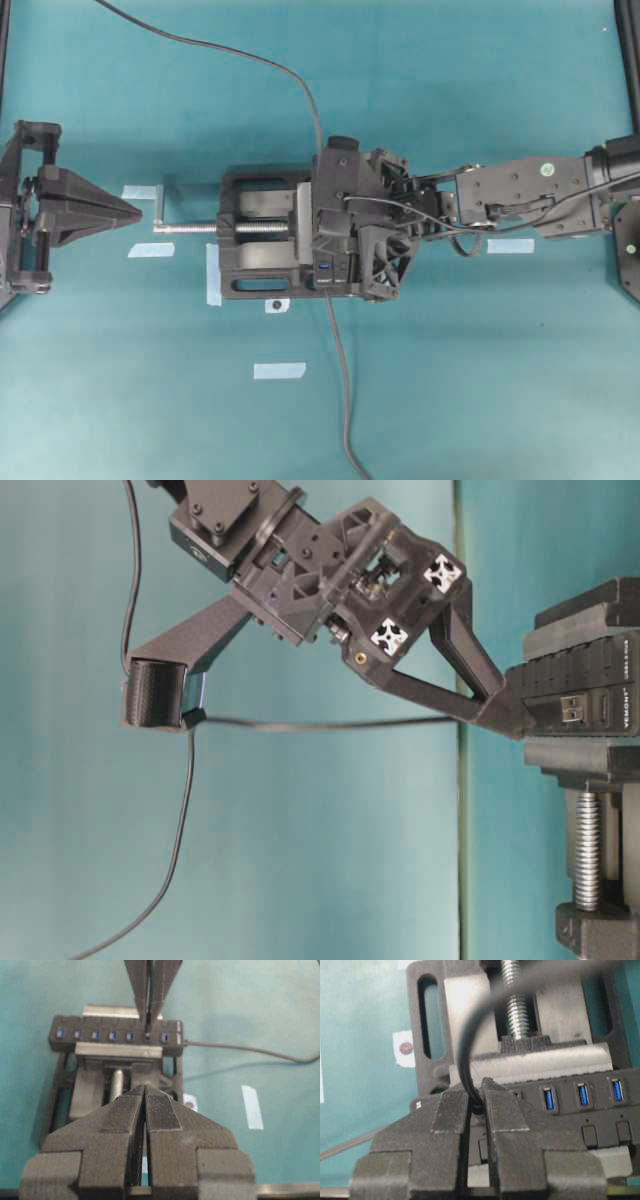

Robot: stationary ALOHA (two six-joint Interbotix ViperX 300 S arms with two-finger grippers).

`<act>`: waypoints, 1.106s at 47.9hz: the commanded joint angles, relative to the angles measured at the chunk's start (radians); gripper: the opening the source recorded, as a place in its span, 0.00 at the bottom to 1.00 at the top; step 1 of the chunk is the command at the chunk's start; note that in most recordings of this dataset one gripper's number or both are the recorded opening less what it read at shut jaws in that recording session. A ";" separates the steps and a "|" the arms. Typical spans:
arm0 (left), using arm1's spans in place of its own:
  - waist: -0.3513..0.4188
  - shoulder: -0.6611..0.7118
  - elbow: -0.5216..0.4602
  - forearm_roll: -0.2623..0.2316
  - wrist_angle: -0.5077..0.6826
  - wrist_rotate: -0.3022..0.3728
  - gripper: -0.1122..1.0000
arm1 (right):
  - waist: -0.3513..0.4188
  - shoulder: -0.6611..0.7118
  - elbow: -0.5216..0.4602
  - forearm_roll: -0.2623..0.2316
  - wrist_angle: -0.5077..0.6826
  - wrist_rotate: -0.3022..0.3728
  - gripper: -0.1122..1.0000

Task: Insert the USB into the second port from the front of the fixed hub.
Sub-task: 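Push the USB plug down into the port with the right gripper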

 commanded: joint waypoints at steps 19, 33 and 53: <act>0.000 0.005 -0.009 0.003 -0.005 -0.002 0.10 | 0.005 -0.003 -0.003 0.003 -0.021 0.011 0.16; 0.002 0.005 -0.009 0.002 -0.005 -0.003 0.10 | 0.005 -0.009 0.018 0.003 -0.021 0.017 0.16; 0.000 0.005 -0.009 0.002 -0.005 -0.002 0.10 | 0.000 -0.002 0.034 0.003 -0.021 0.017 0.16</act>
